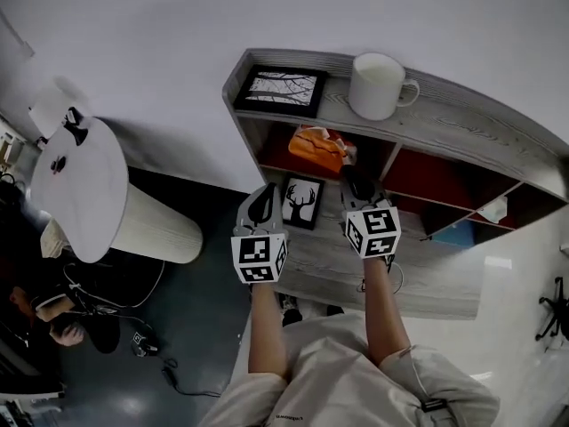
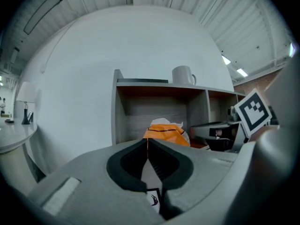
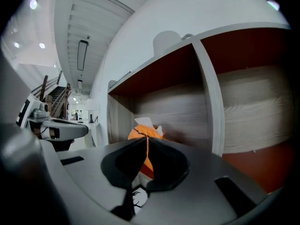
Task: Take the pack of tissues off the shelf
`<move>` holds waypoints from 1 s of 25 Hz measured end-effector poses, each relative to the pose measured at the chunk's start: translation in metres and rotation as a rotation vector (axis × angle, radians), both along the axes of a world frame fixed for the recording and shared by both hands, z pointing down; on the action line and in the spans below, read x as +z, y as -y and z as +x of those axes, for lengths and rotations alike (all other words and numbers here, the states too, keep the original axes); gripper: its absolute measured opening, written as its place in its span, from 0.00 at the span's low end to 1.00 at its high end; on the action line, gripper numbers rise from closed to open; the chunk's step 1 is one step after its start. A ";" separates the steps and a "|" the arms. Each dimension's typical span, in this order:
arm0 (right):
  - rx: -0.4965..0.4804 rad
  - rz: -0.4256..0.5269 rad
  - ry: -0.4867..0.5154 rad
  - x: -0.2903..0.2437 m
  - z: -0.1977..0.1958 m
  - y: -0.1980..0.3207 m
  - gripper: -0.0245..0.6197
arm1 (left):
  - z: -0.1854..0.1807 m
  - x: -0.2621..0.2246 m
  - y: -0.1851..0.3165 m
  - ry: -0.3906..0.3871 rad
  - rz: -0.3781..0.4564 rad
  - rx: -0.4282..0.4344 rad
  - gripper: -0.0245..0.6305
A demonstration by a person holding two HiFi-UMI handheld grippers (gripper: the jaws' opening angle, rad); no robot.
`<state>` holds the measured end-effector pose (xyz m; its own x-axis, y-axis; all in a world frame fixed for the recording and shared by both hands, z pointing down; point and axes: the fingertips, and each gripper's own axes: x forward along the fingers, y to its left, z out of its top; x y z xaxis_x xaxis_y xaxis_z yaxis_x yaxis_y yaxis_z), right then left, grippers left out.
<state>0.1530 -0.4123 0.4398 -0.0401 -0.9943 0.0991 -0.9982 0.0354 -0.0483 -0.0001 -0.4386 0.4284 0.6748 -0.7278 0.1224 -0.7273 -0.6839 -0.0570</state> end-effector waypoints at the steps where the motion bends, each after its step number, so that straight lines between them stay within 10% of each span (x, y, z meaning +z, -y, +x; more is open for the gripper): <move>1: 0.008 -0.002 -0.001 0.000 0.001 0.003 0.07 | 0.004 0.000 0.005 -0.002 -0.002 0.016 0.05; 25: 0.173 -0.124 -0.145 0.016 0.012 0.047 0.38 | 0.047 0.009 0.055 0.015 -0.027 0.238 0.05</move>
